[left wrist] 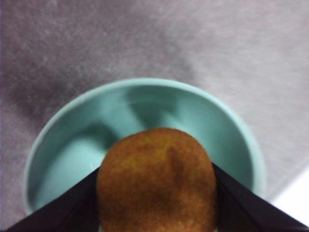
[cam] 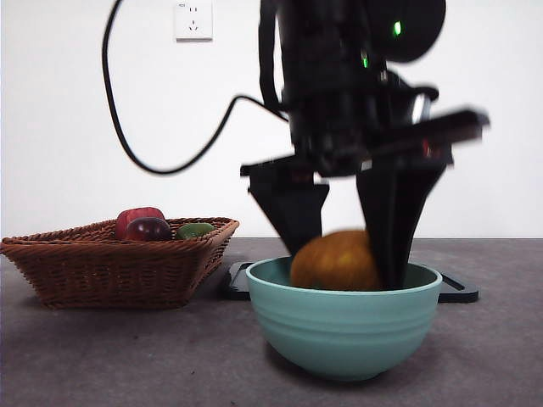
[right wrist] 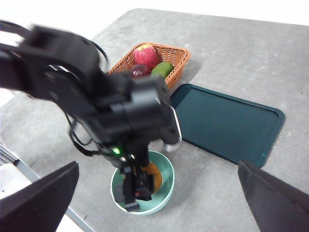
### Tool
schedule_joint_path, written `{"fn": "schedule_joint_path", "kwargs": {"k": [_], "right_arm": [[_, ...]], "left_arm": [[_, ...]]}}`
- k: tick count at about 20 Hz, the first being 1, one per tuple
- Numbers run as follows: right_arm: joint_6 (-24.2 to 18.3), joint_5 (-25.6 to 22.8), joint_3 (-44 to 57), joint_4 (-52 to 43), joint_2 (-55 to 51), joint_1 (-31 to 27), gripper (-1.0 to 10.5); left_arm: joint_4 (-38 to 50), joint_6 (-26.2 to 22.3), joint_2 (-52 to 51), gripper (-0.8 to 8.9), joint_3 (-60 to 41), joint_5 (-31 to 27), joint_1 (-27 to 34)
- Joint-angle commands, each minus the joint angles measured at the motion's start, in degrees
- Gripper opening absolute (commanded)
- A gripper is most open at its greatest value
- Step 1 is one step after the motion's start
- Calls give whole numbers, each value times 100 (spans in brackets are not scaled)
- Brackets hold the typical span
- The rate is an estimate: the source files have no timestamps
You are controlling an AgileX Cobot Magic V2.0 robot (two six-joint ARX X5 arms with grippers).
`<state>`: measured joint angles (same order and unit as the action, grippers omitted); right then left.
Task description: Pick up the wifruite, put it on the bowl, pick up the plate, put it on desk
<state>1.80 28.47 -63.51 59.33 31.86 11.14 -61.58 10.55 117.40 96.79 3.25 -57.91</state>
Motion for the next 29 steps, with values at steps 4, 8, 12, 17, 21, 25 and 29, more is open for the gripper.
{"fn": "schedule_joint_path", "kwargs": {"k": [4,8,12,17,21,25,29], "right_arm": [[-35,0,-103,-52,22,15,579],[-35,0,-103,-52,22,15,579],[-33,0,-103,-55,22,15,579],[-33,2,-103,-52,22,15,579],[-33,2,-103,-52,22,15,580],[-33,2,-103,-55,22,15,579],[-31,2,-103,-55,22,15,579]], "left_arm": [[37,-214,446,182,96,-57,-72],[50,-240,485,182,96,-57,-72],[33,-262,533,182,96,-55,-72],[-9,-365,533,220,96,-55,-68],[-13,-367,531,507,120,-55,-66],[-125,-369,496,507,339,-55,-66],[-555,-424,483,510,855,-57,-66]]}}
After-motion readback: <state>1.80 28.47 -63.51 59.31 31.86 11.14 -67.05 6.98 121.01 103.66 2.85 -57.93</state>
